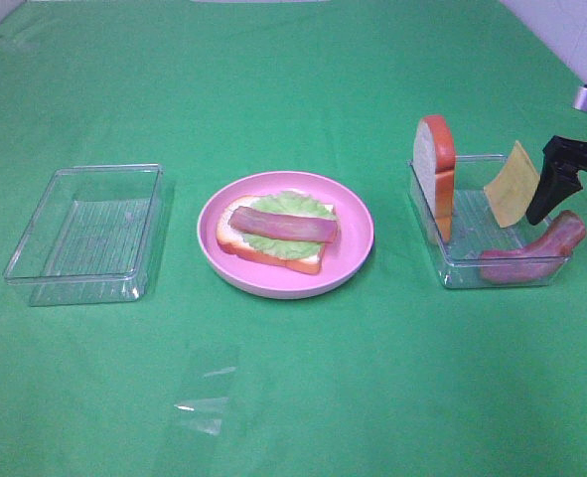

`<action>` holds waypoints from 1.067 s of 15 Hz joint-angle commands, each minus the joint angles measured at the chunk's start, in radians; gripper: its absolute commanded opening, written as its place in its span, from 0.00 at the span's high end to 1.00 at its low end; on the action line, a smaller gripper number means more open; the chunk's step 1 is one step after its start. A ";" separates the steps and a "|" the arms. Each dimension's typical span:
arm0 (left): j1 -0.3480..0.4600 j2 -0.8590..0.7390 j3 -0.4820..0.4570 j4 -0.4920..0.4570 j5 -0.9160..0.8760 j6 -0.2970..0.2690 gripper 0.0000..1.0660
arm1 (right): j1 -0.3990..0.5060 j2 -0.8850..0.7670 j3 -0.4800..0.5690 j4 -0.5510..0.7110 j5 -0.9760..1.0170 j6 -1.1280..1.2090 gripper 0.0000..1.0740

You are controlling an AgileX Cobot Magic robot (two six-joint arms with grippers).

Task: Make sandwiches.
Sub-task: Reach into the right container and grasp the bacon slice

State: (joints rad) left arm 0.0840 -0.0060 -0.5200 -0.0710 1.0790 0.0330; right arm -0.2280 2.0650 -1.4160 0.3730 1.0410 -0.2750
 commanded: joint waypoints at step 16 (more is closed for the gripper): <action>0.004 -0.016 0.002 -0.001 -0.005 -0.003 0.06 | -0.002 0.006 -0.006 0.024 0.046 -0.009 1.00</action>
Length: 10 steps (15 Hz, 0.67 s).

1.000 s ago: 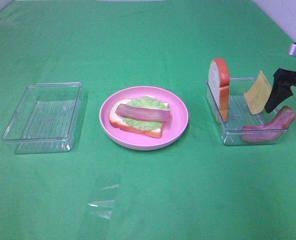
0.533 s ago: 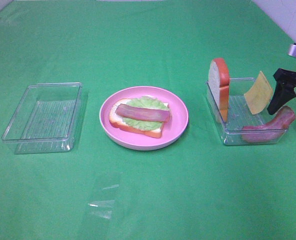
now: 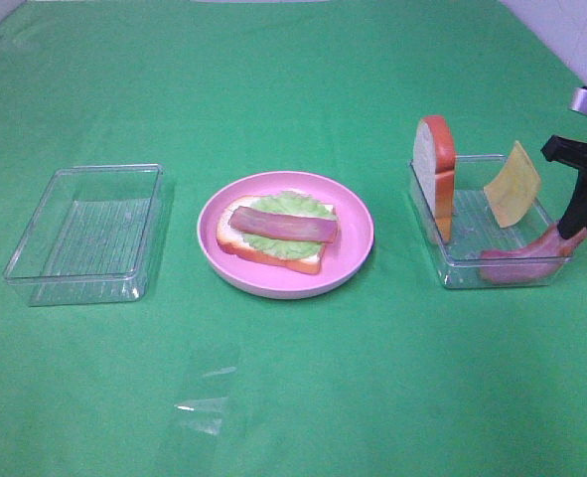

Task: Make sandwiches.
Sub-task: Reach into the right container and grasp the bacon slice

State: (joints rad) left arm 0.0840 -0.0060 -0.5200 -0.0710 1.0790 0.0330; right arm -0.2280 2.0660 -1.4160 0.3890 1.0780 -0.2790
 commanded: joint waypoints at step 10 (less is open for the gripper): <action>0.004 -0.016 0.002 -0.001 -0.005 -0.003 0.06 | -0.002 -0.200 -0.006 0.071 0.042 0.047 1.00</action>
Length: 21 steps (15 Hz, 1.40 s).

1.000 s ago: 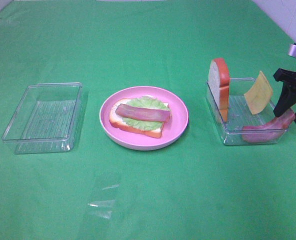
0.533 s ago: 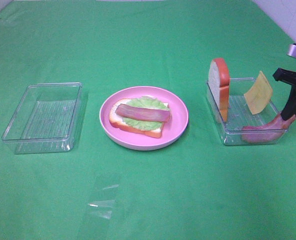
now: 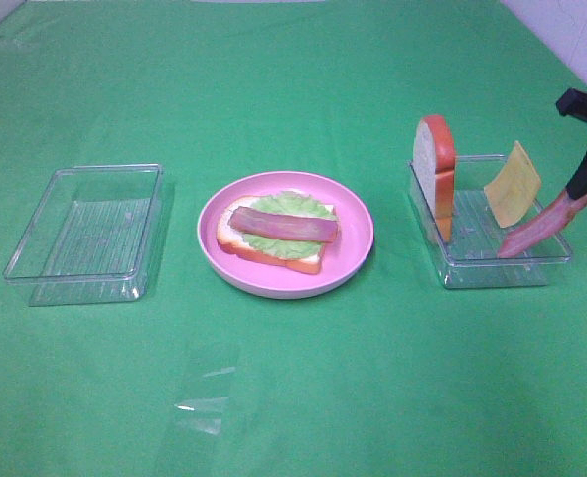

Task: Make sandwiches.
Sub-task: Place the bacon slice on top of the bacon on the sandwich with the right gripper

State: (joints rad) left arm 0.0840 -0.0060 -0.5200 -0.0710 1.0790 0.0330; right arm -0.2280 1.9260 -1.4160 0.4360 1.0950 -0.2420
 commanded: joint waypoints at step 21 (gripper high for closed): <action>0.004 -0.016 0.002 -0.001 -0.005 -0.003 0.06 | 0.643 -0.111 -0.006 0.291 -0.310 -0.038 1.00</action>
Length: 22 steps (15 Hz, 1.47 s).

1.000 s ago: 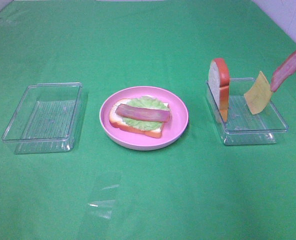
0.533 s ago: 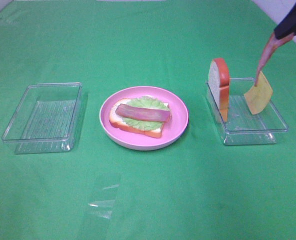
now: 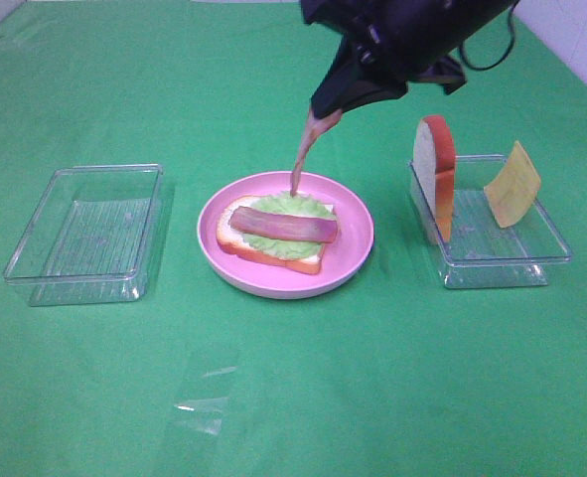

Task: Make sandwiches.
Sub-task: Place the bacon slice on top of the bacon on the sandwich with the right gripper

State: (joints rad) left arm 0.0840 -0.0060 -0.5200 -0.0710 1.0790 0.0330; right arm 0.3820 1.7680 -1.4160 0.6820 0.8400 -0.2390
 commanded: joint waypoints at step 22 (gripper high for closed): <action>0.004 -0.016 0.002 -0.001 -0.005 -0.004 0.06 | 0.062 0.353 -0.156 -0.420 -0.176 0.285 1.00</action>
State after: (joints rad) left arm 0.0840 -0.0060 -0.5200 -0.0710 1.0790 0.0330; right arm 0.4420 2.1230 -1.5640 0.2730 0.6560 0.0370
